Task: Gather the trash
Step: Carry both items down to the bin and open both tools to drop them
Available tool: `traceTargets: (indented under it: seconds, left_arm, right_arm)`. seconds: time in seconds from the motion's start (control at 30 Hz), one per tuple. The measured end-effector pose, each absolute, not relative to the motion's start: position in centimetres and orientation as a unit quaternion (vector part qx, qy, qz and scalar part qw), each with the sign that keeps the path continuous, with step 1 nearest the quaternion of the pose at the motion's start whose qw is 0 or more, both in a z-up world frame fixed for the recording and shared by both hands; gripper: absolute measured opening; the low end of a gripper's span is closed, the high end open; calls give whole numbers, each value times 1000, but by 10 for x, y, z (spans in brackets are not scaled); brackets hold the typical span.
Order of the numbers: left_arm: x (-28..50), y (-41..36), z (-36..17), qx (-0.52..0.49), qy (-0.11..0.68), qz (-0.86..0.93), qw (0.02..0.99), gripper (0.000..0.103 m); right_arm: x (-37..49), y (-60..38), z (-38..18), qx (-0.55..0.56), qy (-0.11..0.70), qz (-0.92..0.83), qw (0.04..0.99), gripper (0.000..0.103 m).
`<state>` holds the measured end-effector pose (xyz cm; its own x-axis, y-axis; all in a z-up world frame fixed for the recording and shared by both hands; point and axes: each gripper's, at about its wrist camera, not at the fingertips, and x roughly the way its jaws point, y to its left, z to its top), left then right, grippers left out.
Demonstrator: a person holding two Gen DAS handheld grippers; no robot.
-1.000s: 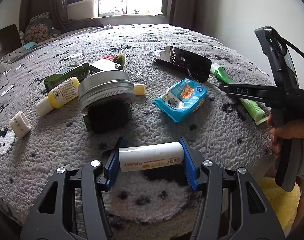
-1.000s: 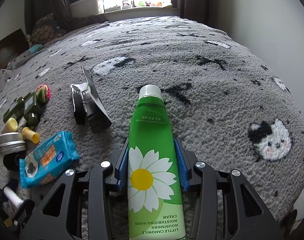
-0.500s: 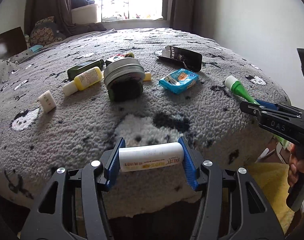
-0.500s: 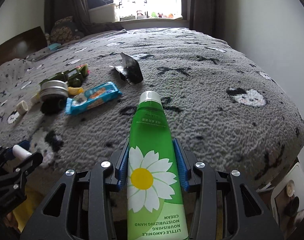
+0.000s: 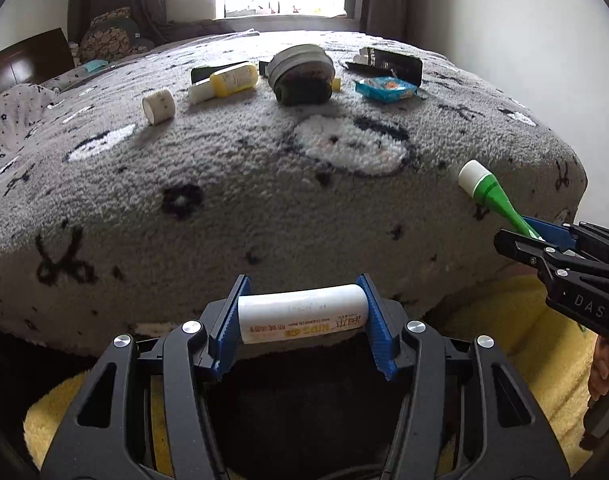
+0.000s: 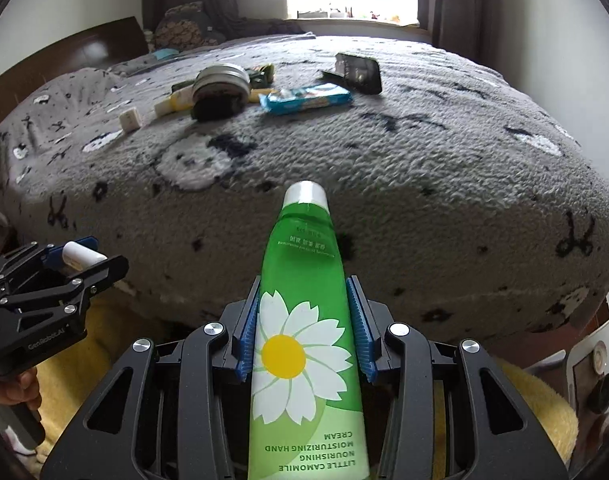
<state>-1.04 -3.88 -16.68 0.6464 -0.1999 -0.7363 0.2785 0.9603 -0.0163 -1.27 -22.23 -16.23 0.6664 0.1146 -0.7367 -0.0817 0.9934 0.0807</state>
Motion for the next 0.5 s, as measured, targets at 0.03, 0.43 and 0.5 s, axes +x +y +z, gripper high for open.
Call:
traceTargets:
  seconds: [0.03,0.43,0.5]
  left_arm:
    - [-12,-39,-172,50,406,-132,903,52]
    - [-13,-38,-242,45,495,-150,854,52]
    - [-12,-40,-255,46,512,-156,843,52]
  right_arm:
    - [-13,-218,-168,18,413,57,909,40]
    - [-9,-191,-243,27,518,92,850,16]
    - [-10,-187,-255,28,533,96,840,16]
